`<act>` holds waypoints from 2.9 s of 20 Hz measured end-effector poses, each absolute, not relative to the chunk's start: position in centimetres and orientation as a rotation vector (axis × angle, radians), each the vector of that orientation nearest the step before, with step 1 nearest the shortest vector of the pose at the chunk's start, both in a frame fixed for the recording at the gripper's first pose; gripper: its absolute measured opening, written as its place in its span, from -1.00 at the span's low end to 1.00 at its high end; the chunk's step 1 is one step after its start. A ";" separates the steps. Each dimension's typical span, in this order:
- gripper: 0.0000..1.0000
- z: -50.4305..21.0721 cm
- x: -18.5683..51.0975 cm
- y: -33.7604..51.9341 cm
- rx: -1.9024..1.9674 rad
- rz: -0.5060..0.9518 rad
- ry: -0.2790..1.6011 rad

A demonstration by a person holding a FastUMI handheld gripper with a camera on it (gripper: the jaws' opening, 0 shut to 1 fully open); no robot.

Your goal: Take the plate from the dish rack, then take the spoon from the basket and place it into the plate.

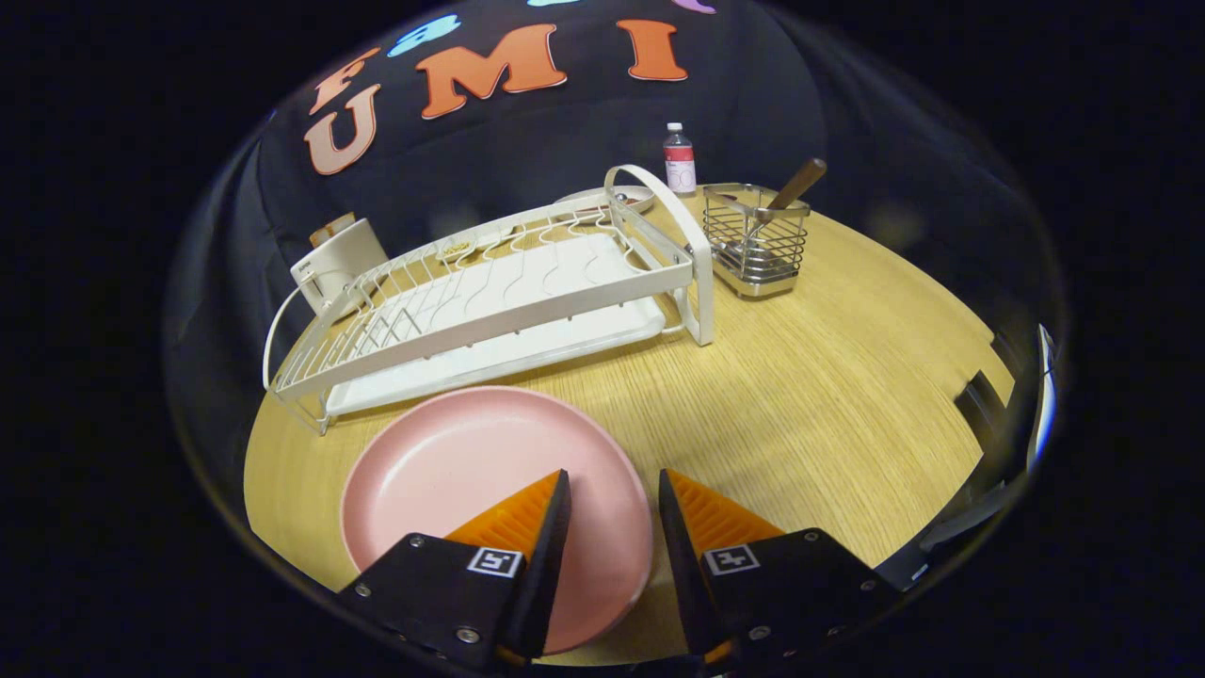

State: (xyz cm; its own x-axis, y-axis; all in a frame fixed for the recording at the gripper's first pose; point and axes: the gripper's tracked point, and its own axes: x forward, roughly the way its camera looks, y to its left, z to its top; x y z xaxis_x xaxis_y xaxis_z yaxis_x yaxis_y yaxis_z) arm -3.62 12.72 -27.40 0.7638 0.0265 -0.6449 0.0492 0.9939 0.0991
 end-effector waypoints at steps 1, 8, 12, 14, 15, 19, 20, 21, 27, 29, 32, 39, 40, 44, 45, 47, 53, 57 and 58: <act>0.31 -26.5 -3.0 11.7 0.113 -0.024 0.679; 0.94 -18.8 3.0 2.4 0.077 -0.105 0.463; 0.95 -16.3 5.5 -0.4 0.074 -0.122 0.403; 0.95 -15.7 6.4 -1.1 0.076 -0.115 0.387; 0.95 -15.7 7.0 -1.3 0.076 -0.111 0.383; 0.95 -15.9 8.9 -1.8 0.074 -0.093 0.380; 0.96 -15.8 9.5 -1.8 0.076 -0.084 0.375; 0.95 -15.8 9.9 -1.6 0.079 -0.071 0.375; 0.47 -16.6 12.5 -0.8 0.054 -0.010 0.378; 0.16 -16.8 13.1 -0.7 0.039 0.001 0.375; -0.27 -17.8 13.6 -0.5 0.003 0.010 0.391; -0.81 -14.7 13.4 -0.4 -0.052 0.015 0.304; -0.82 -14.0 13.3 -0.2 -0.057 0.021 0.291; -0.82 -11.1 12.0 -0.3 -0.101 0.019 0.239; -0.82 -10.3 11.4 -0.3 -0.107 0.015 0.228; -0.83 -9.1 10.1 -0.1 -0.109 0.004 0.213; -0.83 -8.5 3.9 2.3 -0.096 0.001 0.216; -0.83 -9.2 -0.3 5.4 -0.063 0.011 0.234; -0.82 -9.4 -1.2 6.3 -0.057 0.017 0.240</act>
State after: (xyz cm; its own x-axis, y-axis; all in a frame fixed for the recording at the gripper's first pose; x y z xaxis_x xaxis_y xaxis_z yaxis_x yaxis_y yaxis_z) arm -1.17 6.28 -9.41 0.9713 0.0104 -0.2378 -0.0241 0.9982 -0.0548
